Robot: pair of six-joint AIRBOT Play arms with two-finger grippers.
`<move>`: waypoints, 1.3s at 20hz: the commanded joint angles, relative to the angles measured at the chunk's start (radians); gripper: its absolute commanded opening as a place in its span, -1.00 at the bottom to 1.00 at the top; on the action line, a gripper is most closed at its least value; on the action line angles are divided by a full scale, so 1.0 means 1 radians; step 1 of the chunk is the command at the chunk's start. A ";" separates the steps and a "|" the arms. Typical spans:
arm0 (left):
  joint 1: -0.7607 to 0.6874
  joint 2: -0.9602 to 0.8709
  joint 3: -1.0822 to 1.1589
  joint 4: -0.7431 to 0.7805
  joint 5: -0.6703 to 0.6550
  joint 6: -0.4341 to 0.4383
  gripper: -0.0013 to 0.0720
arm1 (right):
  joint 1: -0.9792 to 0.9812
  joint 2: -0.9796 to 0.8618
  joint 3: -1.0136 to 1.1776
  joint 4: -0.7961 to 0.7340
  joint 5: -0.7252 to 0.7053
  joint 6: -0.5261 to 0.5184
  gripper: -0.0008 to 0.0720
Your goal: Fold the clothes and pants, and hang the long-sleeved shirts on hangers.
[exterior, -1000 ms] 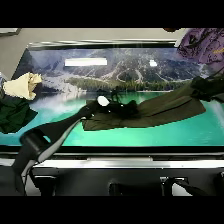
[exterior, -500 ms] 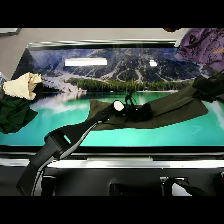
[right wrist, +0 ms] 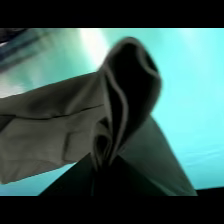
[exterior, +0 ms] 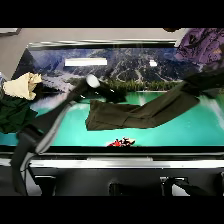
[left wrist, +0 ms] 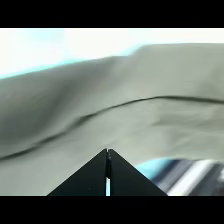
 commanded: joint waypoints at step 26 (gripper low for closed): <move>0.504 0.394 0.000 0.346 -0.373 0.044 -0.93 | 0.737 -0.452 0.001 0.106 -0.647 0.387 -0.21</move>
